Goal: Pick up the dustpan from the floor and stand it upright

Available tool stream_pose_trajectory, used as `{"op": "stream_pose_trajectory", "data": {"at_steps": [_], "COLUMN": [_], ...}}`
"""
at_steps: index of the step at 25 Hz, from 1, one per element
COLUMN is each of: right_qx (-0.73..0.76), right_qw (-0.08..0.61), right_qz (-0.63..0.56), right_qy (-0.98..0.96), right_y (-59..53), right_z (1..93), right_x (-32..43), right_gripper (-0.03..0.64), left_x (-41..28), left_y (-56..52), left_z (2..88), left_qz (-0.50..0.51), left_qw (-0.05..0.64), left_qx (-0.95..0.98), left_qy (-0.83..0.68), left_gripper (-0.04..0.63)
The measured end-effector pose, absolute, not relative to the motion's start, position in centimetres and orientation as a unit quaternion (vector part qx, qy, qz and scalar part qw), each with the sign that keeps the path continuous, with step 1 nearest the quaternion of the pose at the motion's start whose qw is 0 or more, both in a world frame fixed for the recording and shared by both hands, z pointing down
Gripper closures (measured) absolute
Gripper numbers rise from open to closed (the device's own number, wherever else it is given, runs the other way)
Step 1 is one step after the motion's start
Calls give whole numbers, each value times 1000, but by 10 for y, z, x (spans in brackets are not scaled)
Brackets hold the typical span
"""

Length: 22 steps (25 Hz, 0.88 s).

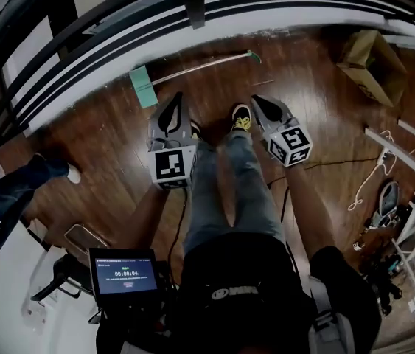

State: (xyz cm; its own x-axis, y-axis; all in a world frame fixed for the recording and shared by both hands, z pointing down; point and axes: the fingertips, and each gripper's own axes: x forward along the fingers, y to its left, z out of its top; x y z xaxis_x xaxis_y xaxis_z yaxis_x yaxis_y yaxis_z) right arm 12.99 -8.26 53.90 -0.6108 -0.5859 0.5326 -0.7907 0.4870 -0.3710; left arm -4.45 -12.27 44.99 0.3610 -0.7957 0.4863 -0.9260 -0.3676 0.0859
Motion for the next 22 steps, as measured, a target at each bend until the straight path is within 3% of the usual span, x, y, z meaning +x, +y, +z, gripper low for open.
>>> {"op": "stream_pose_trajectory", "data": {"at_steps": [7, 22], "right_qx": [425, 488], "right_qw": [171, 172], "right_qz": [308, 304], "right_qy": [-834, -800], "right_y": [-107, -133], "right_z": [655, 921], "right_x": [158, 221], "right_gripper": [614, 614], "left_x": [1, 97], "left_y": [-124, -156], "left_z": [583, 843], "left_qz": [218, 227], "left_qw": [219, 200], "left_qx": [805, 832], "left_qy": [-506, -466], "left_gripper": [575, 575]}}
